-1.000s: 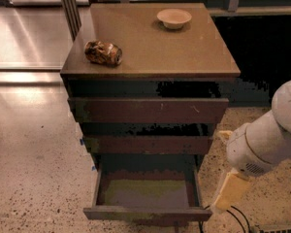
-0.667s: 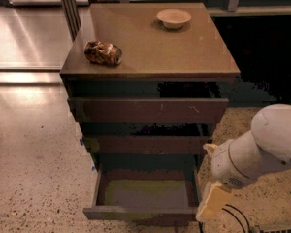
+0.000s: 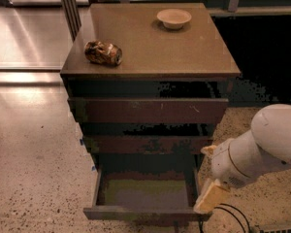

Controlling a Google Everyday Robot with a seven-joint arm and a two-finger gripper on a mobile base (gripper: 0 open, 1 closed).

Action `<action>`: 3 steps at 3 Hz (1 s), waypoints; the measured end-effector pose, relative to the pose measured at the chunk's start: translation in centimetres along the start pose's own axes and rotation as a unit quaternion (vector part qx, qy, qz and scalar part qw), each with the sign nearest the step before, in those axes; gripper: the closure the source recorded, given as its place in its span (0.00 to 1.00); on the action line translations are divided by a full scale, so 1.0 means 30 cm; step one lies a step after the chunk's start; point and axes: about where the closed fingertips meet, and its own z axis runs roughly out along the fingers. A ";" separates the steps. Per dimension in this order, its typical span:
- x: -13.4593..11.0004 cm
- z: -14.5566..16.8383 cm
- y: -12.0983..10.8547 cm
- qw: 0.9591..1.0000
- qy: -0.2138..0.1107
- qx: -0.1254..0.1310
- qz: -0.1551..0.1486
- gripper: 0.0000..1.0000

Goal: Close bottom drawer

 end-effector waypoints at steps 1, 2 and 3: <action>0.000 0.000 0.000 1.000 0.000 0.000 0.000 0.42; 0.069 0.079 0.051 1.000 0.002 -0.013 0.014 0.65; 0.181 0.253 0.155 0.999 0.009 -0.039 0.023 0.87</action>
Offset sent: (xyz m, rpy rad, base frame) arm -0.0469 -0.0159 -0.0923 0.0263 0.1063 -0.0498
